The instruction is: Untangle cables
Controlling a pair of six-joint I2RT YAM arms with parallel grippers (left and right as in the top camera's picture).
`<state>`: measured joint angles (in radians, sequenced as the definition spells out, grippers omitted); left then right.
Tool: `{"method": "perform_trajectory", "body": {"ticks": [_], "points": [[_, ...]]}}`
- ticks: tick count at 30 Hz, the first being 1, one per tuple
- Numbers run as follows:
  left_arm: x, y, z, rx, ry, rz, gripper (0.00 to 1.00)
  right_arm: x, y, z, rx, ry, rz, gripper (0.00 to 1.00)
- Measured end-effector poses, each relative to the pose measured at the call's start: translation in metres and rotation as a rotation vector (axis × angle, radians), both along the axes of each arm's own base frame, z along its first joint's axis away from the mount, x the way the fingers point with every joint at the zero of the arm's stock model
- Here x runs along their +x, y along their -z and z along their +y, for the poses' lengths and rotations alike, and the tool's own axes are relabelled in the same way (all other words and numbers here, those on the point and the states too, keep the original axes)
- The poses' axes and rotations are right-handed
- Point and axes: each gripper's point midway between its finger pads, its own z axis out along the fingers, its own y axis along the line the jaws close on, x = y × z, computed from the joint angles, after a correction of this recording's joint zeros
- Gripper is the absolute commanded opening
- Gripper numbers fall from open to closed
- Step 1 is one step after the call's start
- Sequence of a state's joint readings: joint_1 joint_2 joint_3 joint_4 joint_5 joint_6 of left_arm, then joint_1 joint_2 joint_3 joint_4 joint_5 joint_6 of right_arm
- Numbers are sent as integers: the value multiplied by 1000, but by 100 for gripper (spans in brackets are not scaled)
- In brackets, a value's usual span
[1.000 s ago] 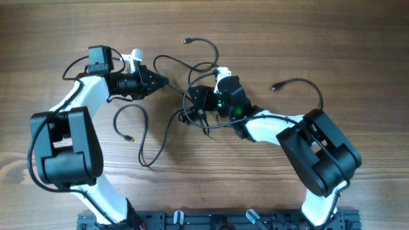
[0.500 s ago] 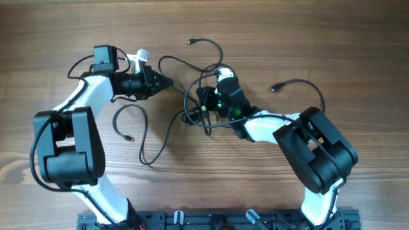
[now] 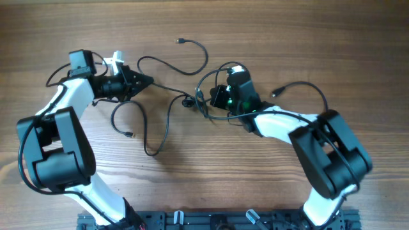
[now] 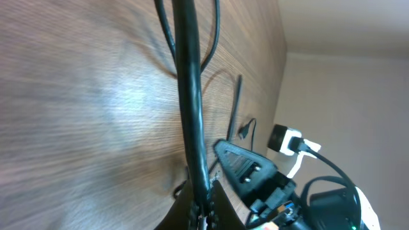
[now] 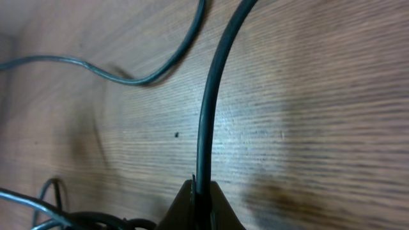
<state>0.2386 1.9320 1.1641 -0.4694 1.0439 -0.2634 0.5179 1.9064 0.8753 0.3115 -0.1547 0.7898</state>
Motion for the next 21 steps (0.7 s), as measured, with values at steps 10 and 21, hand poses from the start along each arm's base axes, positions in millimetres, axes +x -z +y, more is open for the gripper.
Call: {"method": "perform_trajectory", "body": {"ticks": [10, 21], "points": [[-3, 5, 22, 3, -71, 62, 4, -12, -45, -9, -31, -63, -31, 4], [-7, 14, 26, 28, -113, 145, 4, -14, -44, -25, -86, -52, -16, 4]]}}
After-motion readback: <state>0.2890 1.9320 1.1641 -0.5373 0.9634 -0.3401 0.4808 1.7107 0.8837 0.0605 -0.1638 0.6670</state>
